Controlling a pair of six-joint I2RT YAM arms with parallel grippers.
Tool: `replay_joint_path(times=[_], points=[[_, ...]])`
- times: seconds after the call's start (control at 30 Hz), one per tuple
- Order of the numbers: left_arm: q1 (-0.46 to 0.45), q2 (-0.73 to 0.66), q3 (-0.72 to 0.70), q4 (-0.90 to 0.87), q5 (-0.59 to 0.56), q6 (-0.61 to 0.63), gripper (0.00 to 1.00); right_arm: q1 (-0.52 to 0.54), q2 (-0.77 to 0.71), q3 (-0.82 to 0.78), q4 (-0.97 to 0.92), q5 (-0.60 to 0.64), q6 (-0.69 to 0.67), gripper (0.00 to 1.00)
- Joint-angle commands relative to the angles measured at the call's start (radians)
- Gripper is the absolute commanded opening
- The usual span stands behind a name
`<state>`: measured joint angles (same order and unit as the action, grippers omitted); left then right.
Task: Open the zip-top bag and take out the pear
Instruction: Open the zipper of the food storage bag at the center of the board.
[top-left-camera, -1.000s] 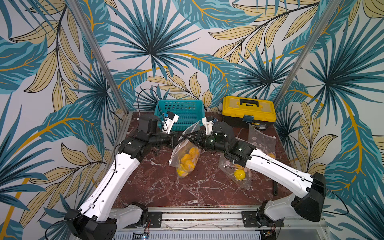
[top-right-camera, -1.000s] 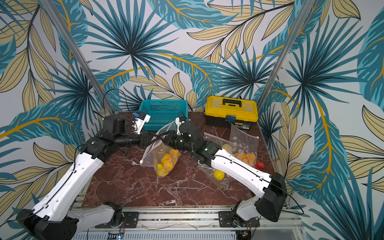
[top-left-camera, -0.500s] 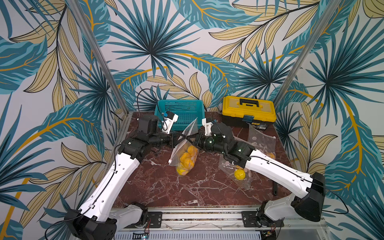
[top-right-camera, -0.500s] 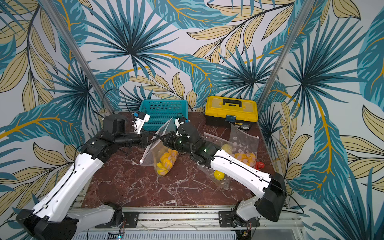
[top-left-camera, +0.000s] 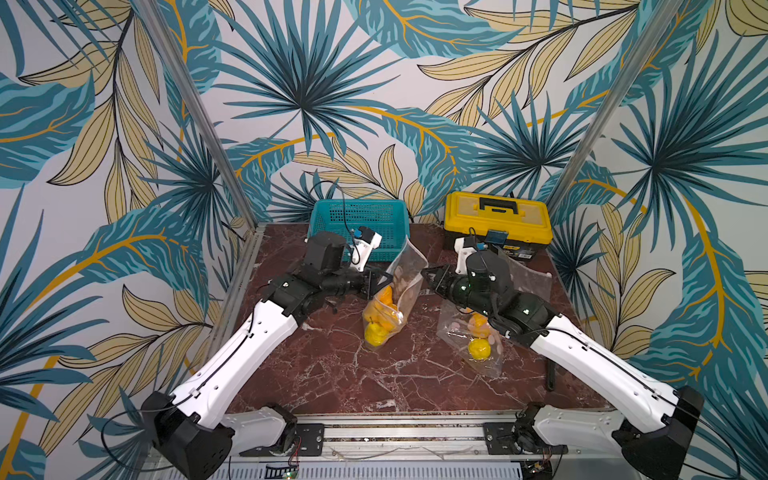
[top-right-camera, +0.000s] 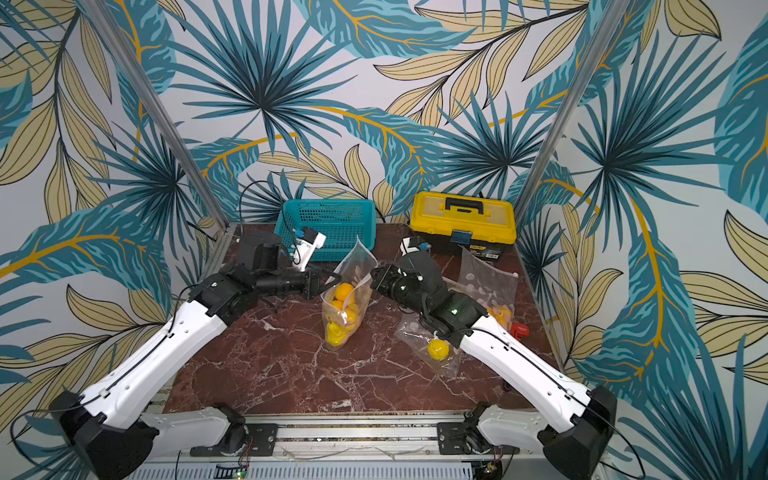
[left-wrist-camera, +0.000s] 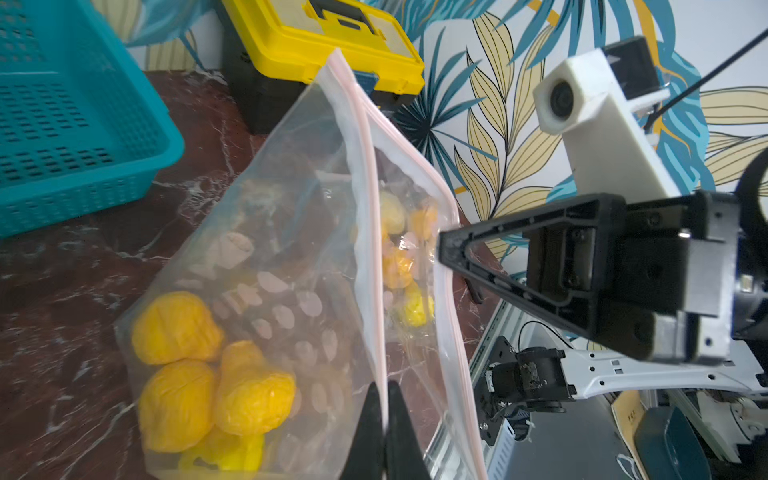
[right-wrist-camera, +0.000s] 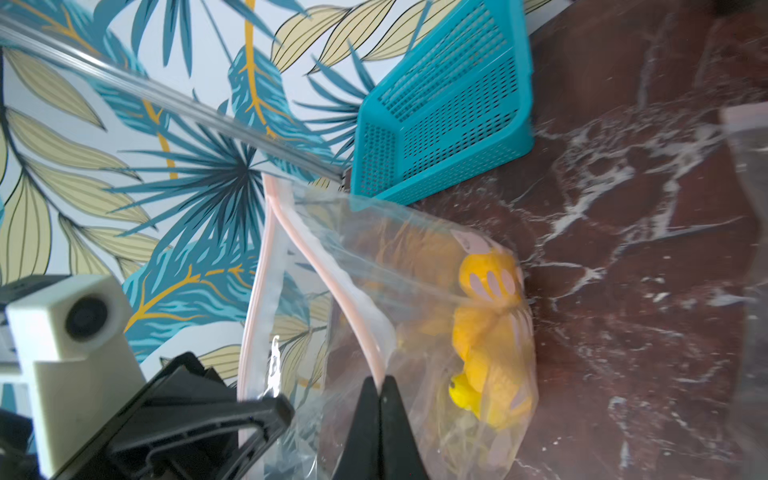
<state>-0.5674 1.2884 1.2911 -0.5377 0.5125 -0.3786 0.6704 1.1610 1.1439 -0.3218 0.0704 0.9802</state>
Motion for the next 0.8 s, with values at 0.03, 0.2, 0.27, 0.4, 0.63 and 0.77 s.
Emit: replay_joint_path(times=[0.03, 0.2, 0.27, 0.4, 0.63, 0.77], points=[[-0.1, 0.114, 0.03, 0.16, -0.026, -0.074, 0.0, -0.101, -0.1, -0.072, -0.088, 0.012, -0.033, 0.0], [-0.215, 0.336, 0.215, 0.205, -0.013, -0.091, 0.0, -0.262, -0.21, -0.074, -0.223, 0.019, -0.101, 0.0], [-0.248, 0.415, 0.306, 0.205, 0.006, -0.085, 0.0, -0.325, -0.233, -0.053, -0.283, 0.009, -0.129, 0.0], [-0.288, 0.528, 0.426, 0.223, 0.031, -0.102, 0.0, -0.438, -0.259, 0.002, -0.382, -0.017, -0.184, 0.0], [-0.295, 0.423, 0.335, 0.257, -0.087, -0.054, 0.0, -0.465, -0.201, 0.116, -0.428, -0.082, -0.233, 0.0], [-0.226, 0.282, 0.153, 0.257, -0.142, -0.058, 0.0, -0.323, -0.111, 0.163, -0.413, -0.078, -0.245, 0.0]])
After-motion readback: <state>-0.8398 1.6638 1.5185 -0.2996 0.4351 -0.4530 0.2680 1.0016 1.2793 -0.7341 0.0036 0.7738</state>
